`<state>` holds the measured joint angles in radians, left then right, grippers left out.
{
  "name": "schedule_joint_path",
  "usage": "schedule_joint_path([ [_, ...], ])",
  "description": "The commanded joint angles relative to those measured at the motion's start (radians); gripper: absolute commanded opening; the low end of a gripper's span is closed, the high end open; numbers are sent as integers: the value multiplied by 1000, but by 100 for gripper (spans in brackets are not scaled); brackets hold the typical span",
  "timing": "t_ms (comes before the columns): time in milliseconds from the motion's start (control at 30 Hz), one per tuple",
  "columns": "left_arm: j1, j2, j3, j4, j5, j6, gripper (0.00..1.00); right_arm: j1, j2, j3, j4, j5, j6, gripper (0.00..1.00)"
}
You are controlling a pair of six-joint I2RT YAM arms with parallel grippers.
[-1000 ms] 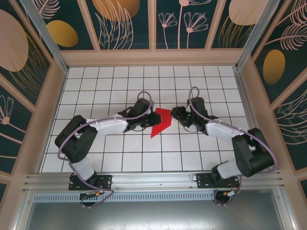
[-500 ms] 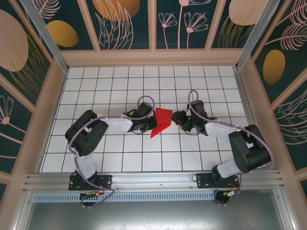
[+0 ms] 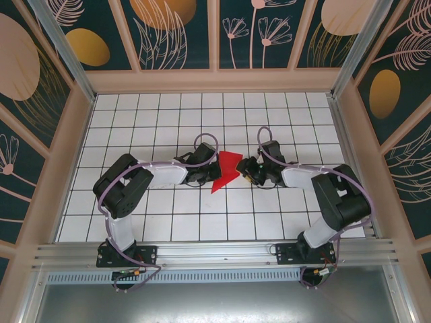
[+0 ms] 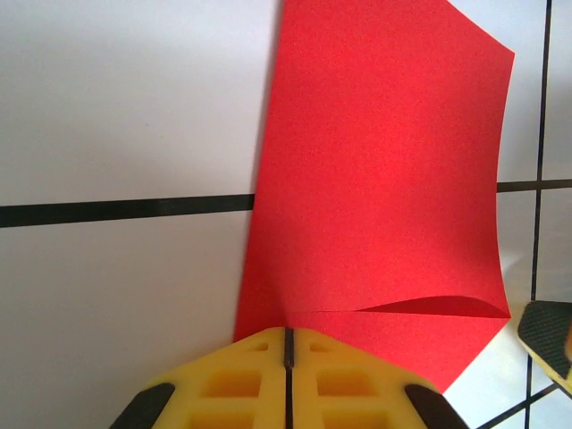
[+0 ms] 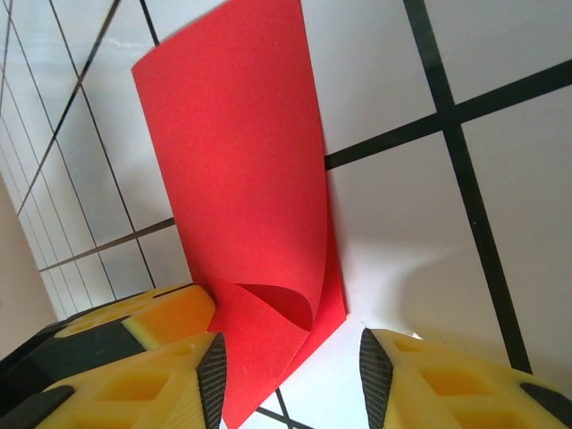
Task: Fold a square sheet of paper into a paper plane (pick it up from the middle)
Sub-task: Fourth fold the wing at the center of the table.
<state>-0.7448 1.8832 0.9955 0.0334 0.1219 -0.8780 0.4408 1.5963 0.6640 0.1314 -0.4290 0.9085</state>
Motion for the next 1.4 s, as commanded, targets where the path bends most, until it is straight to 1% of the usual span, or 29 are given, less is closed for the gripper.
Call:
schedule_joint_path([
  [0, 1, 22, 3, -47, -26, -13, 9, 12, 29, 36, 14, -29, 11, 44],
  [300, 2, 17, 4, -49, -22, -11, 9, 16, 73, 45, 73, -88, 7, 36],
  [600, 1, 10, 6, -50, -22, -7, 10, 12, 108, 24, 184, -182, 22, 34],
  [733, 2, 8, 7, -47, -18, -7, 10, 9, 134, 17, 224, -210, 30, 30],
  [833, 1, 0, 4, -47, -19, -9, 12, 3, 150, 17, 234, -221, 30, 27],
  [867, 2, -4, 2, -42, -17, -8, 13, 2, 154, 17, 232, -220, 27, 24],
  [1033, 2, -57, -4, -28, -7, 10, 24, -9, 149, 31, 166, -168, 12, 6],
  [1100, 2, -94, 1, -33, -19, 24, 28, -10, 127, 38, 132, -134, 7, 0],
  [1233, 7, -188, -2, -43, -64, 57, 45, -8, 49, 59, 36, -43, -13, 0],
  [1367, 14, -276, -18, -26, -100, 96, 69, -4, -18, 119, -138, 80, -22, 0],
])
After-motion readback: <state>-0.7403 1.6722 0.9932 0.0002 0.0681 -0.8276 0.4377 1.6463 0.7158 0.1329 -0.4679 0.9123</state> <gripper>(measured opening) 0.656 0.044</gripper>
